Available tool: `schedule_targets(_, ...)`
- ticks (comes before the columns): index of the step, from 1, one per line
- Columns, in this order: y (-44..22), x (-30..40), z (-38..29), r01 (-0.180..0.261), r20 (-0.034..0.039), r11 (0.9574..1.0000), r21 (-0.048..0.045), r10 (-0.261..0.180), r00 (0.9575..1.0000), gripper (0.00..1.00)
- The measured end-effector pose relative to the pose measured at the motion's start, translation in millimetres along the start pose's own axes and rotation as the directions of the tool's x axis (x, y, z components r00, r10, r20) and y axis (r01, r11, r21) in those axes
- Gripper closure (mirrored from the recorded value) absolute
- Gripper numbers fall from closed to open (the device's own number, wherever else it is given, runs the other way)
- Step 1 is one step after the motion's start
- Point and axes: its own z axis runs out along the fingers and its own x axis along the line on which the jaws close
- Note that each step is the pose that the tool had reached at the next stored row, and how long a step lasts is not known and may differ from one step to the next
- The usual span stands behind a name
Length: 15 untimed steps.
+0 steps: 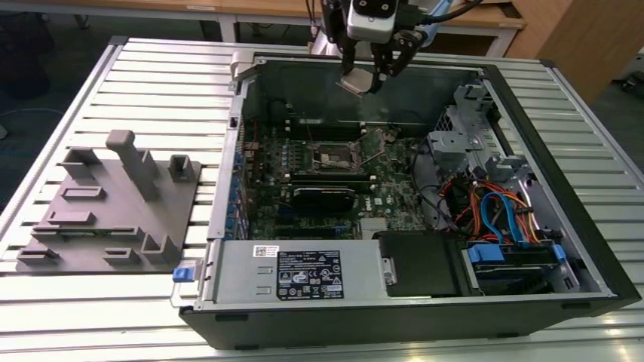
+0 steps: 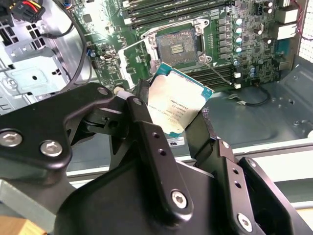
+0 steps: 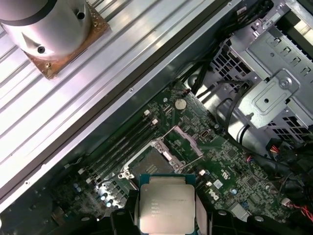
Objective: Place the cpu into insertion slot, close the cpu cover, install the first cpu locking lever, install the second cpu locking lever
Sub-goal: 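Place the cpu into insertion slot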
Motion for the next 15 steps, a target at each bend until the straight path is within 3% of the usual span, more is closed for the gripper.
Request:
schedule_targets(8, 0.0, 0.0, 0.0, -0.059, 0.0051, 0.9983, -0.0013, 0.059, 0.9982, 0.46)
schedule_targets(15, 0.0, 0.0, 0.3, -0.125, 0.0110, 0.9921, -0.0030, 0.125, 0.9920, 0.46)
